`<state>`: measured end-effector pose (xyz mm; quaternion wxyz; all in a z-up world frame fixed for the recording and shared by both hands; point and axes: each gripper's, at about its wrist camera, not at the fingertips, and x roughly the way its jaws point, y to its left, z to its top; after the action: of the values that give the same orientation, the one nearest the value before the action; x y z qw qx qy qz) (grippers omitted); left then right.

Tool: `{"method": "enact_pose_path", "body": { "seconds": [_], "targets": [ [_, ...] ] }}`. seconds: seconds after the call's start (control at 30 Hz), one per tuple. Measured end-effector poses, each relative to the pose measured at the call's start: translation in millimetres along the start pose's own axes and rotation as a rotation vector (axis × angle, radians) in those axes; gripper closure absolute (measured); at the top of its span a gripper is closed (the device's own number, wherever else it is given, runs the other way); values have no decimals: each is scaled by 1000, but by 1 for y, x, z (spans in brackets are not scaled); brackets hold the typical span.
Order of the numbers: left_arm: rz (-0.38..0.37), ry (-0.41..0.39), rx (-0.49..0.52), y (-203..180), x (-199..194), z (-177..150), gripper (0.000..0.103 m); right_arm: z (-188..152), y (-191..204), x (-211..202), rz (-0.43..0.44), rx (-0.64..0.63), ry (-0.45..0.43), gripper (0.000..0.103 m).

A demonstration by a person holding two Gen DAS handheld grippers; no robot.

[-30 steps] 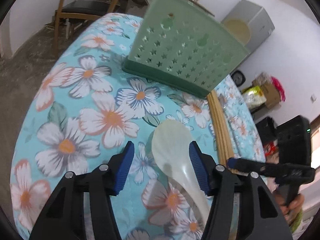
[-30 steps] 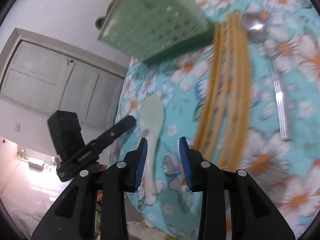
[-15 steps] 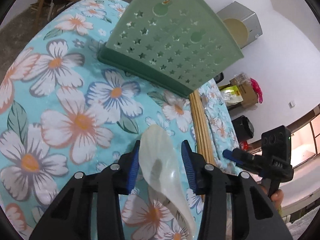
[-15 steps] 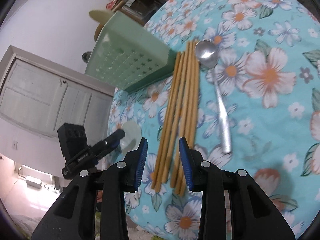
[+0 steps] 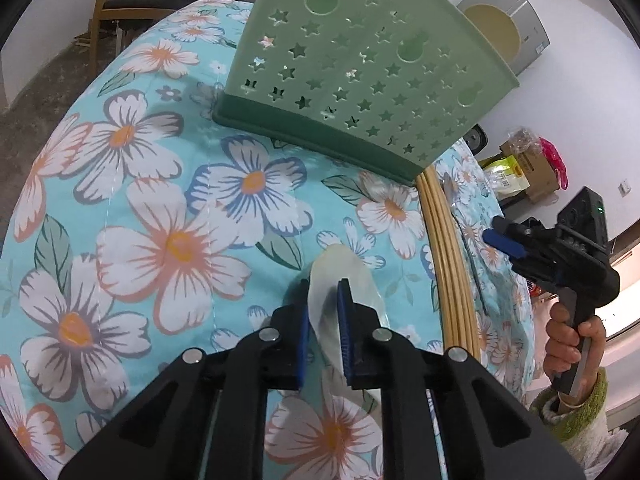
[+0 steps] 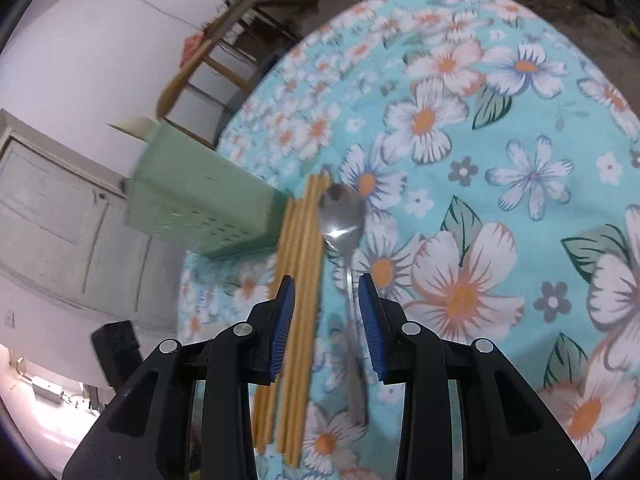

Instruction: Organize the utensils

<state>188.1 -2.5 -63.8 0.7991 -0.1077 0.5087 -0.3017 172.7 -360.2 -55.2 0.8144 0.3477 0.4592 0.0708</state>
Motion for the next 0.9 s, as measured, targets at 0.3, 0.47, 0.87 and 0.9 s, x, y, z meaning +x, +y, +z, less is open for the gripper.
{"method": "enact_pose_path", "body": {
  "seconds": [0.3, 0.47, 0.87, 0.9],
  "targets": [
    [-3, 3, -8, 2, 2, 1, 91, -10, 7, 22, -124, -80, 39, 95],
    [-9, -4, -14, 2, 2, 0, 91, -13, 1, 16, -112, -49, 26, 100],
    [2, -1, -17, 5, -2, -2, 91, -88, -8, -33, -73, -22, 153, 99],
    [3, -1, -16, 4, -3, -1, 91, -93, -7, -33, -68, -32, 168, 96]
  ]
}}
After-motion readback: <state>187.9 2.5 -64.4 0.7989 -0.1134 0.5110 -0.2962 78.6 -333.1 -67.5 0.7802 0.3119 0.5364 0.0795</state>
